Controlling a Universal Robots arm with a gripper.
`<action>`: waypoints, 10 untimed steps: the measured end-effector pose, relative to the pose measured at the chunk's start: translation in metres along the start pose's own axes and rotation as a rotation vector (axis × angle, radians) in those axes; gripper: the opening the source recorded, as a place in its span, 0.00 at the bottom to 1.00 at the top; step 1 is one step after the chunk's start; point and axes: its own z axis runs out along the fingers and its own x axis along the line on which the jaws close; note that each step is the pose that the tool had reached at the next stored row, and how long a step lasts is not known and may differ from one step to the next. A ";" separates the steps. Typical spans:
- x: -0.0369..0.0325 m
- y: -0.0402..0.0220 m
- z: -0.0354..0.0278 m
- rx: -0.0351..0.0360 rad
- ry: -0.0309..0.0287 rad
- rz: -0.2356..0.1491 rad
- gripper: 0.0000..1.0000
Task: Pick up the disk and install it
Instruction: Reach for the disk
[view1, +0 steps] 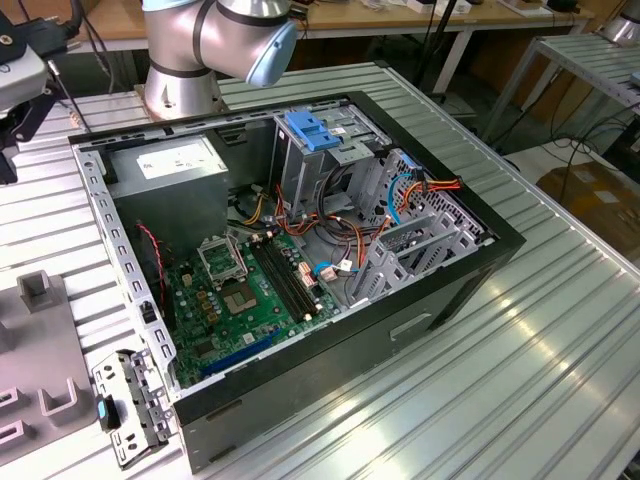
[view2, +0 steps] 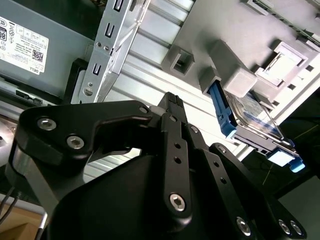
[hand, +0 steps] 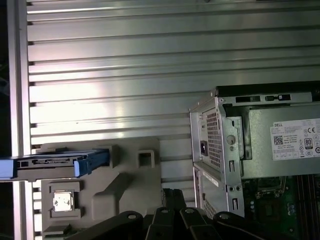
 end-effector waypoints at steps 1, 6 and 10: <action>0.0007 0.0000 0.0000 0.0000 0.0000 0.000 0.11; 0.0067 -0.0005 0.0001 0.0000 0.0000 0.000 0.11; 0.0101 -0.0008 0.0002 -0.0001 0.0000 0.000 0.11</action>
